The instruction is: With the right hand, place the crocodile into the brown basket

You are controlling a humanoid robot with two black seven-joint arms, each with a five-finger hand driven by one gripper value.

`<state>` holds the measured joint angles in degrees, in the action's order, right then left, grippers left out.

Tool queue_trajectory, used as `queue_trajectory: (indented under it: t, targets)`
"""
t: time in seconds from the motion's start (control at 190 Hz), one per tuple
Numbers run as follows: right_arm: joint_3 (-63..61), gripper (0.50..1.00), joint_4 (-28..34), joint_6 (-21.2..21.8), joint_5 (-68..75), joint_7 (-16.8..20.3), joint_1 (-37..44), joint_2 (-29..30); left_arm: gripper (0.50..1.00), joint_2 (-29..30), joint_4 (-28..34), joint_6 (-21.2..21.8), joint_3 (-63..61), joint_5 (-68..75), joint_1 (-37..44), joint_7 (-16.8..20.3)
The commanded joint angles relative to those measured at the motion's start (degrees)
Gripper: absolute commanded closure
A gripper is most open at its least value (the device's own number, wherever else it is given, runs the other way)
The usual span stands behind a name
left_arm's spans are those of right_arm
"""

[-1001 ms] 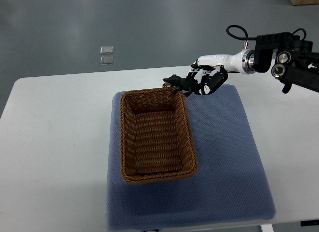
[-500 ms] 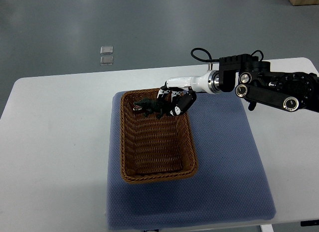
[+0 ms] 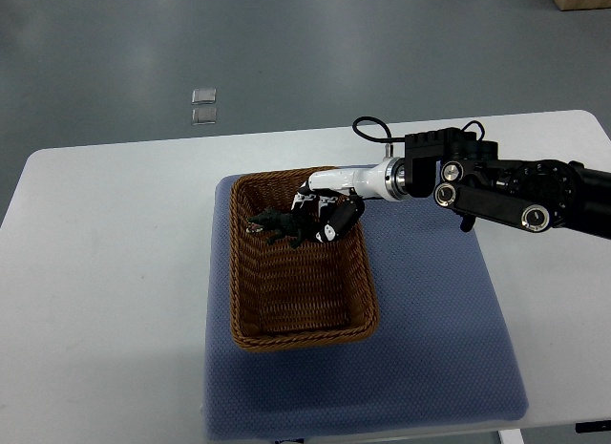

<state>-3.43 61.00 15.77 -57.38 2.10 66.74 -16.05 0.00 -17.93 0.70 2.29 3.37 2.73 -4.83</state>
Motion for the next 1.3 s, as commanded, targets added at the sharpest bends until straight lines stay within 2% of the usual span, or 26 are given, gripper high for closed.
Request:
queue_trajectory:
  t: [0.0, 0.042, 0.142, 0.242, 0.39, 0.442, 0.458, 0.532, 0.632, 0.737, 0.895, 1.132, 1.296]
  targets:
    - [0.0, 0.961, -0.26, -0.39, -0.02, 0.01, -0.3, 0.67, 0.5, 0.0, 0.0, 0.0, 0.0, -0.03, 0.0, 0.0]
    - [0.0, 0.955, -0.35, -0.83, -0.19, 0.01, -0.73, 0.94, 0.5, 0.0, 0.0, 0.0, 0.0, -0.03, 0.0, 0.0]
    - [0.0, 0.906, -0.44, -1.54, -0.28, -0.08, -1.26, 1.11, 0.5, 0.0, 0.0, 0.0, 0.0, 0.05, 0.0, 0.0]
    - [0.0, 0.824, -0.44, -1.54, -0.28, -0.08, -1.26, 1.2, 0.5, 0.0, 0.0, 0.0, 0.0, -0.03, 0.0, 0.0]
    - [0.0, 0.807, -0.44, -1.1, -0.28, -0.08, -1.26, 1.2, 0.5, 0.0, 0.0, 0.0, 0.0, -0.03, 0.0, -0.09]
    - [0.0, 0.773, -0.44, -1.1, -0.19, -0.08, -1.26, 1.2, 0.5, 0.0, 0.0, 0.0, 0.0, 0.05, 0.0, 0.0]
    - [-0.09, 0.748, -0.44, -1.1, -0.19, -0.08, -1.26, 1.2, 0.5, 0.0, 0.0, 0.0, 0.0, -0.03, 0.0, -0.09]
    - [-0.18, 0.711, -0.44, -1.1, -0.1, -0.08, -1.26, 1.02, 0.5, 0.0, 0.0, 0.0, 0.0, -0.03, 0.0, 0.0]
    - [-0.7, 0.597, -0.44, -0.74, 0.25, -0.08, -1.17, 0.76, 0.5, 0.0, 0.0, 0.0, 0.0, 0.05, 0.0, 0.0]
    - [-0.88, 0.579, -0.44, -0.57, 0.42, -0.08, -1.09, 0.32, 0.5, 0.0, 0.0, 0.0, 0.0, -0.03, 0.0, 0.0]
    - [-2.99, 0.579, -0.44, 0.4, 0.69, -0.08, -0.65, -1.17, 0.5, 0.0, 0.0, 0.0, 0.0, -0.03, 0.0, 0.0]
    - [-12.48, 0.579, -0.53, 1.19, 7.28, -0.17, -1.96, -3.81, 0.5, 0.0, -0.09, 0.0, 0.0, 0.05, 0.0, -0.09]
    - [-25.4, 0.579, -3.43, 1.01, 17.83, -0.26, -7.5, -6.45, 0.5, 0.0, 0.0, 0.0, 0.0, -0.03, 0.0, 0.0]
